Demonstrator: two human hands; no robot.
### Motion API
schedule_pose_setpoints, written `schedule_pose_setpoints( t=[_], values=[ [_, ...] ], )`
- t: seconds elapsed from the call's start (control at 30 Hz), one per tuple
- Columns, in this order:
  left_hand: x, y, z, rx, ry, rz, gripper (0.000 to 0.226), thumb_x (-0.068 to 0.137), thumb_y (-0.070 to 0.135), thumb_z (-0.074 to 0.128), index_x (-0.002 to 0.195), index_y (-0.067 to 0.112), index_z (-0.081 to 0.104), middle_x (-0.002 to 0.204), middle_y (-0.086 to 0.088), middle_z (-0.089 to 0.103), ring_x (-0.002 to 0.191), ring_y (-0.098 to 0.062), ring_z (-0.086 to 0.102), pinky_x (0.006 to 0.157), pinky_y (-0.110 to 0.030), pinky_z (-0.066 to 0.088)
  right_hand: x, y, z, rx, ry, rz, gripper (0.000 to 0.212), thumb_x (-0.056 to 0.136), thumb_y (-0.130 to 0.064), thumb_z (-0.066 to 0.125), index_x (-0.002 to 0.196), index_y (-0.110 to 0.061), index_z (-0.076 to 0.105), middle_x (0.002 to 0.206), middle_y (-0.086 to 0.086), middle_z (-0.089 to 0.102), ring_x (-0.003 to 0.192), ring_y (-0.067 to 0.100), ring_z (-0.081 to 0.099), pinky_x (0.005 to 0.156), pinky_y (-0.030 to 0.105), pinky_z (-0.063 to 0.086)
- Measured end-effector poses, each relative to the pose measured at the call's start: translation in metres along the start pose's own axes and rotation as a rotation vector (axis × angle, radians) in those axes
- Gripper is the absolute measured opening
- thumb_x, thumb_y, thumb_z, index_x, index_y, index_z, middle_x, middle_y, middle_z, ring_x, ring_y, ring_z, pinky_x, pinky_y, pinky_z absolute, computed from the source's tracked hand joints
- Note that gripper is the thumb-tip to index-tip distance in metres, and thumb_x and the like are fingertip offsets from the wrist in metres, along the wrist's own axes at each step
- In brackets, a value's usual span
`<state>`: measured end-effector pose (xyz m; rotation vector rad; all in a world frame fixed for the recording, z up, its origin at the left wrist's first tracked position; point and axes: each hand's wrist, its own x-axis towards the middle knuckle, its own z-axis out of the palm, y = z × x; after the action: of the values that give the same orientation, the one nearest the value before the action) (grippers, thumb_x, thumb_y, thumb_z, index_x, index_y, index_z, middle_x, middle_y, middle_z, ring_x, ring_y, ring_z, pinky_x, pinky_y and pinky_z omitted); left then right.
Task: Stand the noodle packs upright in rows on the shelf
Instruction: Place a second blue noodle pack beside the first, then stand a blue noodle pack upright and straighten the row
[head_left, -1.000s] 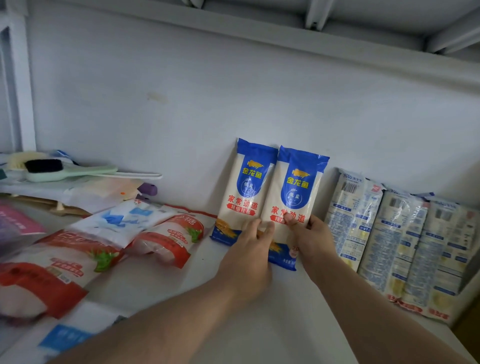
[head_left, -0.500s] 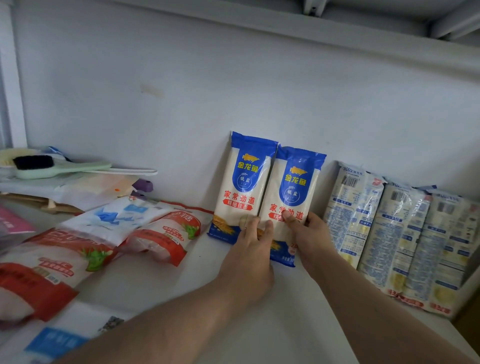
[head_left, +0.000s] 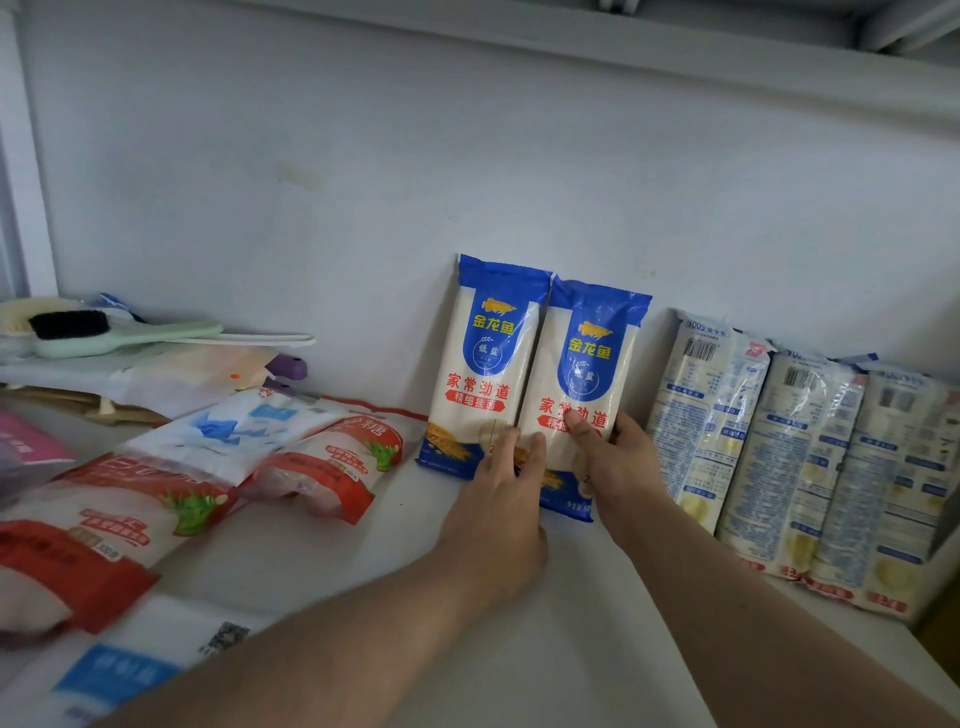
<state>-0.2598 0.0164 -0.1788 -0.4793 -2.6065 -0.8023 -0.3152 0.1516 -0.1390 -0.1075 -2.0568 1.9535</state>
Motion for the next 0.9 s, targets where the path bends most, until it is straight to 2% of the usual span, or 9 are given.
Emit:
schedule_pose_setpoints(
  t=[0.17, 0.27, 0.33, 0.43, 0.5, 0.6, 0.67, 0.8, 0.9],
  values=[
    [0.000, 0.001, 0.003, 0.024, 0.001, -0.028, 0.079, 0.096, 0.014, 0.056, 0.158, 0.023, 0.008, 0.160, -0.001, 0.007, 0.146, -0.023, 0.024, 0.112, -0.034, 0.038, -0.001, -0.003, 0.000, -0.056, 0.011, 0.020, 0.032, 0.091, -0.036, 0.076, 0.113, -0.016, 0.066, 0.101, 0.003, 0.076, 0.086, 0.021, 0.072, 0.056, 0.031, 0.055],
    [0.000, 0.004, 0.003, 0.037, -0.002, -0.039, 0.080, 0.095, 0.015, 0.057, 0.158, 0.023, 0.008, 0.158, -0.002, 0.011, 0.143, -0.022, 0.026, 0.112, -0.034, 0.039, -0.007, -0.005, -0.002, -0.085, 0.013, 0.047, 0.030, 0.090, -0.039, 0.076, 0.108, -0.018, 0.066, 0.094, -0.002, 0.073, 0.084, 0.018, 0.070, 0.070, 0.037, 0.061],
    [-0.001, 0.006, 0.002, 0.039, 0.004, -0.041, 0.079, 0.094, 0.016, 0.058, 0.157, 0.022, 0.011, 0.155, -0.003, 0.014, 0.141, -0.022, 0.028, 0.110, -0.033, 0.040, -0.013, -0.006, -0.004, -0.096, 0.005, 0.033, 0.026, 0.091, -0.039, 0.075, 0.105, -0.019, 0.066, 0.092, -0.003, 0.073, 0.079, 0.015, 0.069, 0.069, 0.034, 0.061],
    [-0.002, 0.011, 0.002, 0.027, 0.044, -0.039, 0.073, 0.092, 0.015, 0.059, 0.154, 0.020, 0.021, 0.150, -0.003, 0.020, 0.137, -0.022, 0.033, 0.108, -0.032, 0.041, -0.023, -0.009, -0.013, -0.172, -0.014, -0.028, 0.024, 0.094, -0.039, 0.071, 0.105, -0.019, 0.065, 0.095, -0.005, 0.072, 0.076, 0.006, 0.066, 0.061, 0.022, 0.054],
    [-0.003, 0.018, 0.002, 0.006, 0.067, -0.025, 0.069, 0.090, 0.013, 0.060, 0.150, 0.020, 0.028, 0.148, -0.002, 0.024, 0.135, -0.022, 0.035, 0.106, -0.031, 0.043, -0.029, -0.010, -0.023, -0.244, -0.020, -0.081, 0.023, 0.097, -0.037, 0.068, 0.109, -0.019, 0.062, 0.096, -0.011, 0.070, 0.078, 0.000, 0.062, 0.063, 0.018, 0.051],
    [0.001, 0.032, 0.007, -0.045, 0.079, -0.004, 0.066, 0.087, 0.012, 0.062, 0.146, 0.021, 0.035, 0.144, 0.000, 0.029, 0.131, -0.022, 0.041, 0.103, -0.033, 0.047, -0.035, -0.014, -0.047, -0.370, 0.041, -0.153, 0.041, 0.098, -0.038, 0.067, 0.131, -0.013, 0.062, 0.116, -0.005, 0.069, 0.102, 0.009, 0.062, 0.082, 0.025, 0.052],
    [0.006, 0.045, 0.013, -0.116, 0.079, 0.004, 0.063, 0.087, 0.010, 0.063, 0.144, 0.022, 0.039, 0.141, 0.000, 0.034, 0.130, -0.022, 0.043, 0.102, -0.034, 0.047, -0.036, -0.016, -0.069, -0.379, 0.083, -0.174, 0.041, 0.099, -0.035, 0.066, 0.133, -0.013, 0.062, 0.113, -0.005, 0.067, 0.101, 0.010, 0.062, 0.078, 0.022, 0.049],
    [0.022, 0.073, 0.026, -0.319, 0.099, -0.062, 0.070, 0.091, 0.012, 0.065, 0.153, 0.018, 0.033, 0.152, -0.005, 0.038, 0.141, -0.022, 0.039, 0.115, -0.038, 0.038, -0.039, -0.016, -0.112, -0.367, 0.151, -0.172, 0.035, 0.100, -0.035, 0.064, 0.127, -0.014, 0.065, 0.101, -0.008, 0.067, 0.090, 0.002, 0.062, 0.072, 0.020, 0.050],
    [0.041, 0.089, 0.038, -0.451, 0.096, -0.139, 0.073, 0.089, 0.019, 0.072, 0.152, 0.022, 0.035, 0.148, -0.001, 0.045, 0.137, -0.019, 0.045, 0.112, -0.043, 0.042, -0.040, -0.014, -0.146, -0.351, 0.222, -0.132, 0.032, 0.100, -0.034, 0.064, 0.126, -0.016, 0.066, 0.106, -0.007, 0.069, 0.093, 0.007, 0.063, 0.073, 0.020, 0.050]
  ],
)
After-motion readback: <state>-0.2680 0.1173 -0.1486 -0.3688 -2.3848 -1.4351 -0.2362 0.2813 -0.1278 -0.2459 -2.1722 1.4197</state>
